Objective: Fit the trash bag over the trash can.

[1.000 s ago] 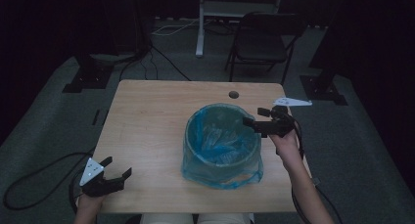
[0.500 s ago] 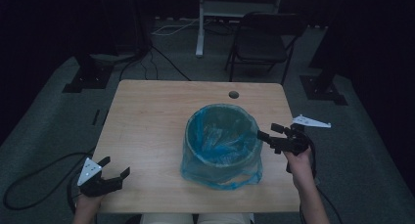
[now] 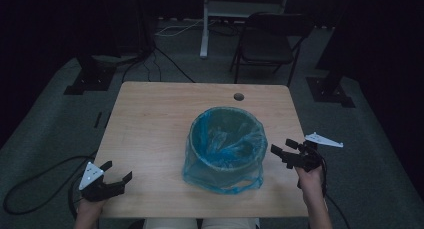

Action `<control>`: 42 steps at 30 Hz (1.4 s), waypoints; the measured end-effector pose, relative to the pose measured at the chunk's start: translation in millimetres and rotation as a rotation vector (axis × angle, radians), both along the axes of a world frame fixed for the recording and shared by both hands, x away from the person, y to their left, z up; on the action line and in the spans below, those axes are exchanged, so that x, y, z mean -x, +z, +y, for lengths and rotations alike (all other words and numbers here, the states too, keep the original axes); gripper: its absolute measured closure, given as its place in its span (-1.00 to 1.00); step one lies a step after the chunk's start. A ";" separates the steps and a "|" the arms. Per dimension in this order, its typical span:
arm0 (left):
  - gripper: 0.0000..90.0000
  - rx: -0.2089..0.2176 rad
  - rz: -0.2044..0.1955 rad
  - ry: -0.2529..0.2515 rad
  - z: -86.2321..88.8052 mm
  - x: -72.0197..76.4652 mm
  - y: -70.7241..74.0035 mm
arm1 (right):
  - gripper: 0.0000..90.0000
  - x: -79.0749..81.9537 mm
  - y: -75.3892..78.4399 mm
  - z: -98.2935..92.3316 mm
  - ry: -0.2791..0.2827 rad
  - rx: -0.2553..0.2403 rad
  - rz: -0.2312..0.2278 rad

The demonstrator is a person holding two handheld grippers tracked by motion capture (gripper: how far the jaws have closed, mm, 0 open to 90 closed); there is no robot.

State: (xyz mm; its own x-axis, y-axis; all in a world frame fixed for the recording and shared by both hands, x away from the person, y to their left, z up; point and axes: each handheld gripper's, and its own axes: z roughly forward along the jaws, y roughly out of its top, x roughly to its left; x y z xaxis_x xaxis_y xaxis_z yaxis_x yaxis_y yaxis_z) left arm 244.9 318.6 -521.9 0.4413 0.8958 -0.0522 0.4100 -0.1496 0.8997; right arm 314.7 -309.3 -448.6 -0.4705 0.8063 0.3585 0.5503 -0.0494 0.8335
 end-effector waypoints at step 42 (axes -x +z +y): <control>-0.77 -0.063 0.133 0.478 39.7 36.0 -16.1 | -0.69 66.5 -105.4 -62.2 -0.484 0.232 0.130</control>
